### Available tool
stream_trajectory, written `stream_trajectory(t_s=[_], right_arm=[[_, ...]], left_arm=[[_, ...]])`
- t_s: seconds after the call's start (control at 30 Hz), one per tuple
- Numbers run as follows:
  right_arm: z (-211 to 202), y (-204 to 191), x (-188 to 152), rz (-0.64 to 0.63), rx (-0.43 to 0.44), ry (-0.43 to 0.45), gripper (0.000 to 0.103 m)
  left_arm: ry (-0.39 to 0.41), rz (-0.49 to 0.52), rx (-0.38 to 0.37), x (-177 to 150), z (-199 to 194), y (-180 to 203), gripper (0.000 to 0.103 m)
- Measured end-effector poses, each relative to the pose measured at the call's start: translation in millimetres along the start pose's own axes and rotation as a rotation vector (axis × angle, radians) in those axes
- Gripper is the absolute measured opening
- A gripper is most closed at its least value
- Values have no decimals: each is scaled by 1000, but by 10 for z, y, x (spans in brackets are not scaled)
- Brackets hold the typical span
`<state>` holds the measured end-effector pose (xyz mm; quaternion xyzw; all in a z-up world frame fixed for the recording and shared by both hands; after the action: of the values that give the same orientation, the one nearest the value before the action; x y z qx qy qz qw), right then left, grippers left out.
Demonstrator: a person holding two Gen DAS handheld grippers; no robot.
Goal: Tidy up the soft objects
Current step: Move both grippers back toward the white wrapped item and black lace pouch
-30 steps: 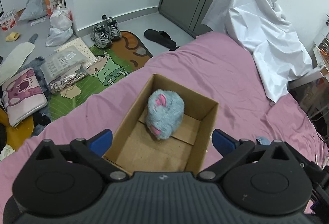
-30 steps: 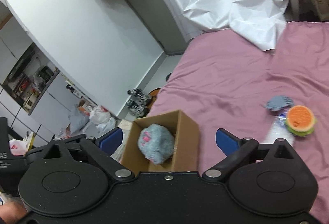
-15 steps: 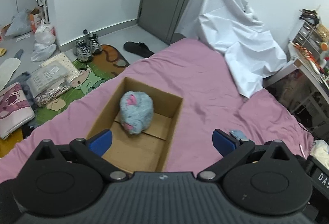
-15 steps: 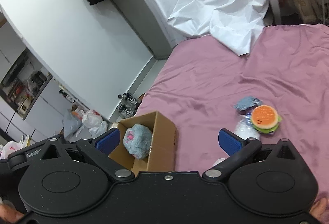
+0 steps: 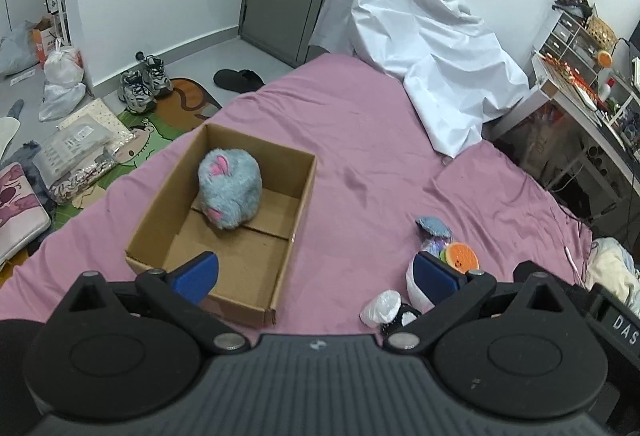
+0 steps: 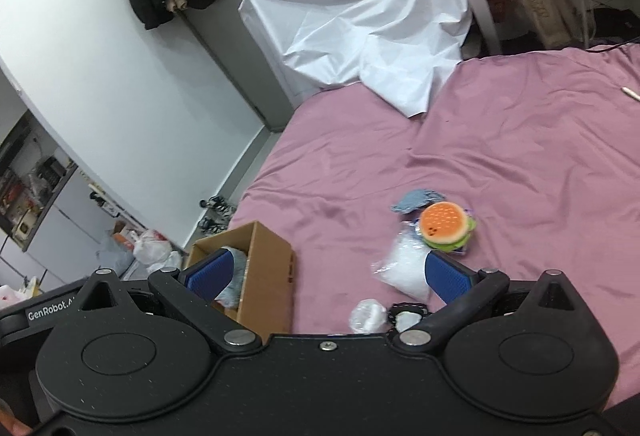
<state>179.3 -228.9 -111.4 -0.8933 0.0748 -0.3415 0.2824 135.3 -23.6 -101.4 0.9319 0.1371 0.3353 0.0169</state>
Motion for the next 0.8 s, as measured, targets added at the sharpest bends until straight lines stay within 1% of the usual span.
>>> stream_trajectory(t_s=[0.17, 0.37, 0.43, 0.53, 0.63, 0.8], right_arm=[[-30, 94, -25, 12, -16, 4, 103], [-16, 199, -28, 38, -51, -5, 103], [18, 266, -43, 69, -63, -23, 103], [73, 355, -74, 129, -52, -70, 103], [127, 414, -115, 150, -64, -93, 103], [231, 512, -186, 199, -86, -136, 103]], left_arm=[[-23, 15, -22, -83, 31, 104, 103], [-47, 53, 6, -138, 97, 206, 103], [-66, 55, 2, -165, 150, 237, 103], [-80, 66, -12, -205, 220, 305, 103], [-93, 71, -17, -241, 312, 355, 103], [-118, 72, -57, -312, 482, 457, 102]])
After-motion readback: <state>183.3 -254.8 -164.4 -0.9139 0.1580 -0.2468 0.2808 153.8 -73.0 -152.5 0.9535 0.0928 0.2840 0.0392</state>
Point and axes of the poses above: each gripper's, at about its wrist camera, not at the fingertips, and z roughly the way its jaws point, y to its right, x to its top, the point moved 10 cm from there along z, roughly the way its jaws point, and after that the axes turned 9 degrees about z, right-handed, at the moved point
